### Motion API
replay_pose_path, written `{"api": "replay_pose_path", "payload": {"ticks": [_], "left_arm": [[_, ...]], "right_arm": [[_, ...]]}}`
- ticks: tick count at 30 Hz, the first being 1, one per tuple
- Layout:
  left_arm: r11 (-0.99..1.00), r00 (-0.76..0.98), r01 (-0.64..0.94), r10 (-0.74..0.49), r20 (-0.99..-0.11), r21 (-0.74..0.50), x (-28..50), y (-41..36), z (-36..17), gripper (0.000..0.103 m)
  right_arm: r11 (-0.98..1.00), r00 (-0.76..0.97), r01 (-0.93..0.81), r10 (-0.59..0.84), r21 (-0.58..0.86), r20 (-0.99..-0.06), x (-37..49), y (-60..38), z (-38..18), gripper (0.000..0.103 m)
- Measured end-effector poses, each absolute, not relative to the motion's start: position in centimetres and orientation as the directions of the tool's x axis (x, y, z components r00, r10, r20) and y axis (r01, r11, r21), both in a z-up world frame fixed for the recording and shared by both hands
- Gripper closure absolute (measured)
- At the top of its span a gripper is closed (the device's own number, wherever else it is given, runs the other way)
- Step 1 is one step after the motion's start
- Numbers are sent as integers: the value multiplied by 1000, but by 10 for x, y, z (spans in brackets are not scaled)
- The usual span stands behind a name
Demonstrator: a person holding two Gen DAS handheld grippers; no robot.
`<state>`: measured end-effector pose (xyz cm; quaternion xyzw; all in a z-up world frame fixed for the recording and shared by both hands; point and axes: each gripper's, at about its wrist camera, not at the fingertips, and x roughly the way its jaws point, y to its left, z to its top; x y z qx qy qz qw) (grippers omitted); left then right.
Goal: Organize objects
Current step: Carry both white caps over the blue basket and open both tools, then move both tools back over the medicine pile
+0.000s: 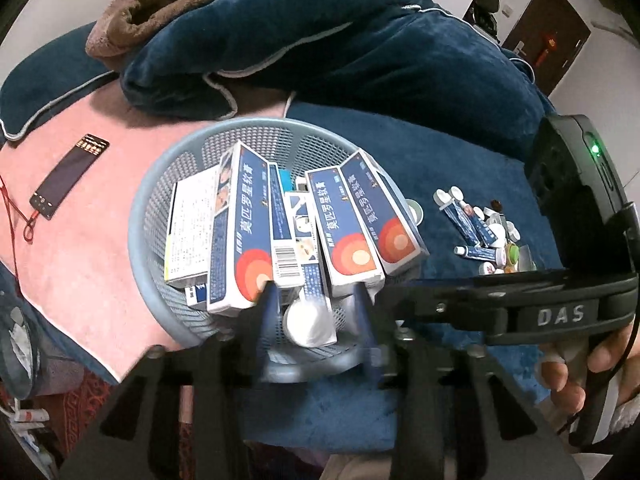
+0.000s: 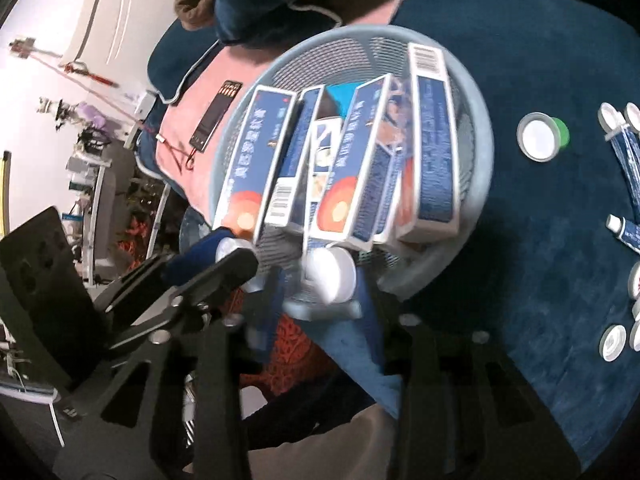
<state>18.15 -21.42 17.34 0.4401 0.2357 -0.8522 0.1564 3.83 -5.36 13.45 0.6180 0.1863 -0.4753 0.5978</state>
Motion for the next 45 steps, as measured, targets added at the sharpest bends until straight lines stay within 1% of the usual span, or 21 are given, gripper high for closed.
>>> {"api": "replay_pose_path", "payload": {"ticks": [1,2,3,5,6,7,8,9,11,15,18,24,45], "left_arm": [[-841,-566,476,-70,-822,-256,182,-214,176,37],[-841,-570,477,-75,-818,-255,182,-214,178,24],[-839,-573,484,-88,-815,-250,183,-214,180,21],[-836,-562,500,-115,-819,-226,183,-215,182,13],[-833,-554,512,-134,-822,-209,183,-215,184,11],[-828,-546,527,-155,-823,-194,183,-215,185,6],[-821,-541,540,-171,-823,-184,184,-215,186,3],[-814,-536,555,-189,-823,-175,184,-216,187,3],[-799,-519,581,-220,-826,-152,185,-219,188,2],[-778,-493,613,-244,-835,-134,183,-222,188,2],[-781,-483,610,-237,-843,-130,177,-219,187,2],[-799,-478,591,-231,-848,-116,162,-205,187,2],[-863,-464,497,-175,-868,-92,117,-156,176,2]], "right_arm": [[-221,472,798,-348,560,-810,36,-53,137,46],[-224,467,797,-359,560,-808,33,-51,139,40],[-228,458,799,-371,557,-808,30,-50,141,33],[-233,427,813,-385,534,-818,26,-48,146,25],[-232,413,822,-386,520,-825,25,-48,148,20],[-232,403,829,-385,509,-830,24,-47,148,17],[-233,391,836,-384,498,-836,24,-46,149,10],[-233,377,843,-386,484,-842,22,-44,150,4],[-234,357,851,-397,470,-845,18,-40,152,0],[-248,321,862,-407,441,-855,8,-32,153,0],[-256,310,862,-415,437,-855,2,-24,154,0],[-276,244,884,-416,377,-876,-10,-10,154,0],[-392,187,847,-415,360,-890,-63,42,144,0]]}}
